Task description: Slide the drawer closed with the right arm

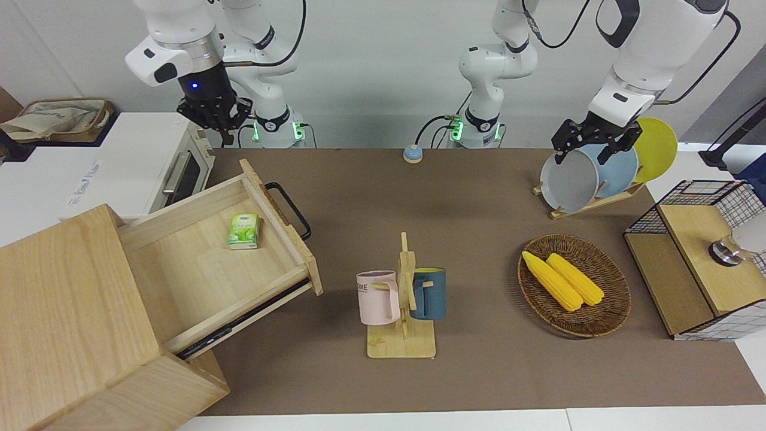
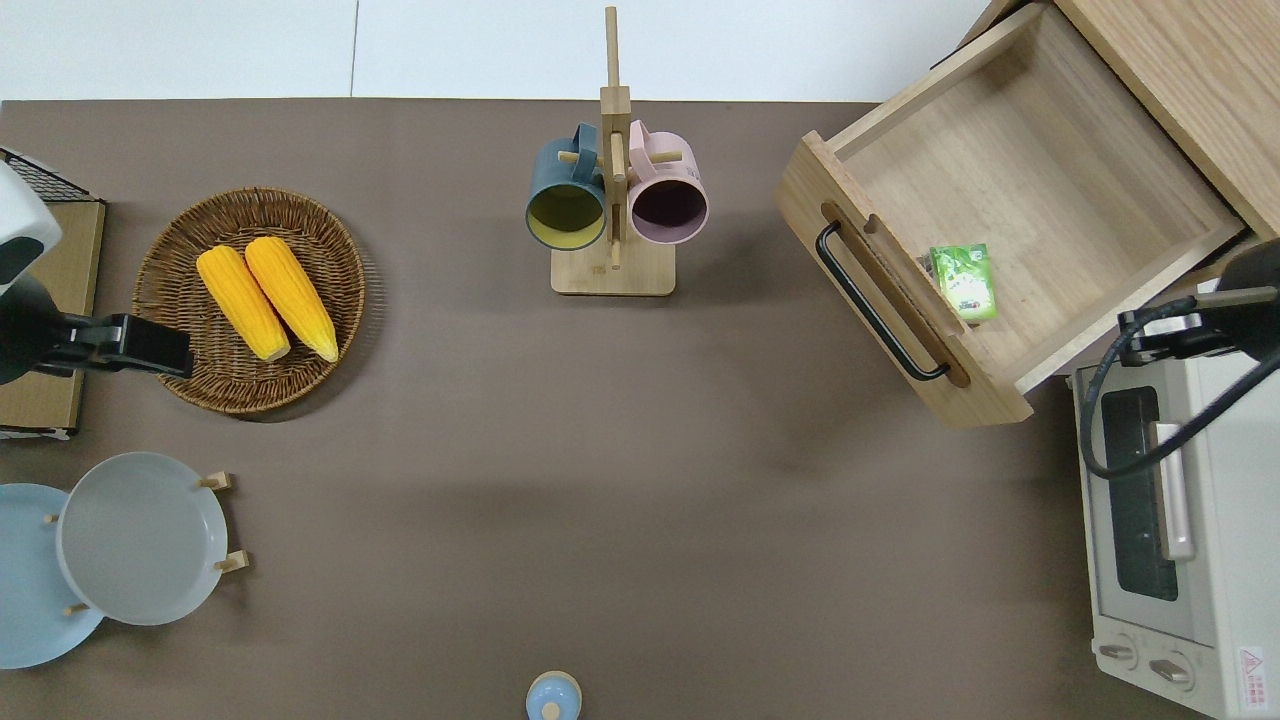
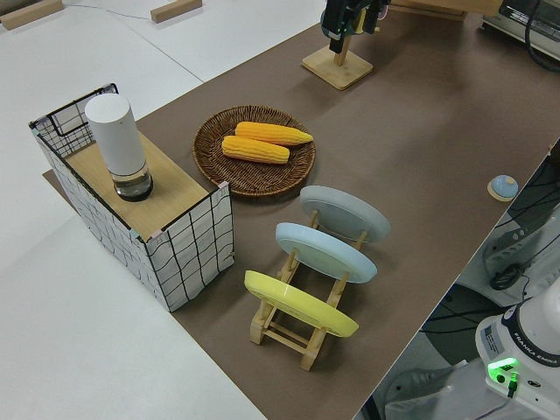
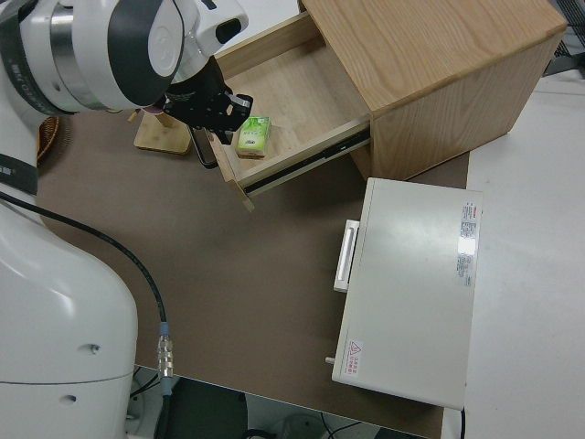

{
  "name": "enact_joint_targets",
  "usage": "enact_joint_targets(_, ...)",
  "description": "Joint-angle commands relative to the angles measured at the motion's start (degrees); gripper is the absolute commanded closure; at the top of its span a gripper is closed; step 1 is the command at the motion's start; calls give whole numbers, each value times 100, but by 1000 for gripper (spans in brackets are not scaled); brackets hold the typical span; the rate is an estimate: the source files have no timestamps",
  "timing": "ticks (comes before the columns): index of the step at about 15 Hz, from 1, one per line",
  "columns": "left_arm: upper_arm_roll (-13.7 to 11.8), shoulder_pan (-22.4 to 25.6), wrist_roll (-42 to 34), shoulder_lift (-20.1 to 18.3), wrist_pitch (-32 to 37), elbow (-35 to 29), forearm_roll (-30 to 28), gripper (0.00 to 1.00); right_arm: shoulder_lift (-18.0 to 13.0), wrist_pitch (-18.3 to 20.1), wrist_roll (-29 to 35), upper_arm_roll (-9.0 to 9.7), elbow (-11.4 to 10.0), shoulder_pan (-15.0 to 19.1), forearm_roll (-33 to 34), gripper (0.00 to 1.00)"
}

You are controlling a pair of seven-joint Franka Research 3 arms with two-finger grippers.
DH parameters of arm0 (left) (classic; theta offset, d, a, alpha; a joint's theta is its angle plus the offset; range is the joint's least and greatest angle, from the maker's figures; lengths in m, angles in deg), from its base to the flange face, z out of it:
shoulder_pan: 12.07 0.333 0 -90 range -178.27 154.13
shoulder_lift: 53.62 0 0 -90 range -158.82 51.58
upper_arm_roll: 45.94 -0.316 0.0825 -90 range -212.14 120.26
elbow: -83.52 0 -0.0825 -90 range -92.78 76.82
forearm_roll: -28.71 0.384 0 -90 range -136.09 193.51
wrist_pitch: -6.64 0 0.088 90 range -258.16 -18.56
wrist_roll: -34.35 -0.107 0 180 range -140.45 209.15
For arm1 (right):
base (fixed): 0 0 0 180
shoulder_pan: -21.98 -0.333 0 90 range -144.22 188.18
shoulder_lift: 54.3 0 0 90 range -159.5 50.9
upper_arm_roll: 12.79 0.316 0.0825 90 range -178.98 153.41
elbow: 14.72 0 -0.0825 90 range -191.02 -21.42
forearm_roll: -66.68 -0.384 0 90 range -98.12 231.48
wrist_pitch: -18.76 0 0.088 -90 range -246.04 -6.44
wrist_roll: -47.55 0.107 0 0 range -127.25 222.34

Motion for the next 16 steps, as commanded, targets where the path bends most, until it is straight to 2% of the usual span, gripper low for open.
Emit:
enact_joint_targets(1, 3, -30, 60, -25, 105, 58, 103, 7, 2, 32, 1109, 3, 112, -575, 10, 1000)
enact_joint_targets(5, 3, -30, 60, -25, 105, 49, 103, 7, 107, -284, 2331, 47, 113, -1165, -8, 1000)
enact_joint_targets(6, 3, -30, 60, -25, 105, 49, 103, 7, 186, -398, 2804, 82, 104, -1323, -8, 1000)
enact_joint_targets(9, 3, -30, 60, -17, 105, 58, 103, 7, 441, -671, 3676, 108, 104, -1631, -17, 1000)
enact_joint_targets(13, 3, -30, 60, -25, 105, 58, 103, 7, 889, -944, 4564, 117, 95, -1720, -192, 1000)
enact_joint_targets(16, 3, -30, 60, -25, 105, 49, 103, 7, 1179, -1242, 4987, 117, 51, -1711, -236, 1000)
